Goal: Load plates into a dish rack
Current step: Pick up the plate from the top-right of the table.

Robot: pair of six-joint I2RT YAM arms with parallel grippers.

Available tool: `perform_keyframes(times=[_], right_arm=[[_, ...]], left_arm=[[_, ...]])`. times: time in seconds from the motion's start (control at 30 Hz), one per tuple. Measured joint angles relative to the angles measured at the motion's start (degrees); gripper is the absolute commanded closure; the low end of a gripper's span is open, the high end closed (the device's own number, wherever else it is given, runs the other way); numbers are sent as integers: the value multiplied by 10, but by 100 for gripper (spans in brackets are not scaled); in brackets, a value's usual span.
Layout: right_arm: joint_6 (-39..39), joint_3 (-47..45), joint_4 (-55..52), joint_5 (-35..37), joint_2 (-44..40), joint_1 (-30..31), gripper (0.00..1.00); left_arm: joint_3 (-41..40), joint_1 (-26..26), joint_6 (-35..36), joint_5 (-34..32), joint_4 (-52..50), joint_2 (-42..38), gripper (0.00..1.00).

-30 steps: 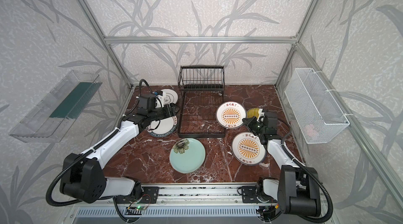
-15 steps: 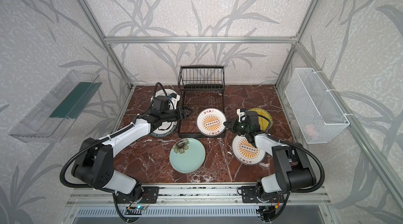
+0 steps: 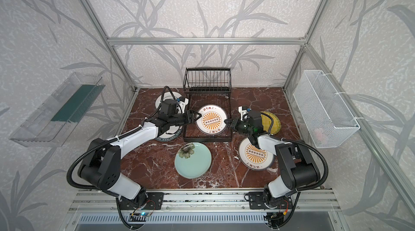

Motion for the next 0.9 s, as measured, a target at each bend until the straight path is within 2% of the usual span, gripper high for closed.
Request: perform_keyframes(times=[0.53, 0.9], right_arm=[[1, 1, 4, 1, 0, 3, 100], [1, 1, 4, 3, -1, 4, 100]], left_arm=[[0, -7, -5, 8, 12, 2, 66], [0, -5, -10, 9, 14, 6, 99]])
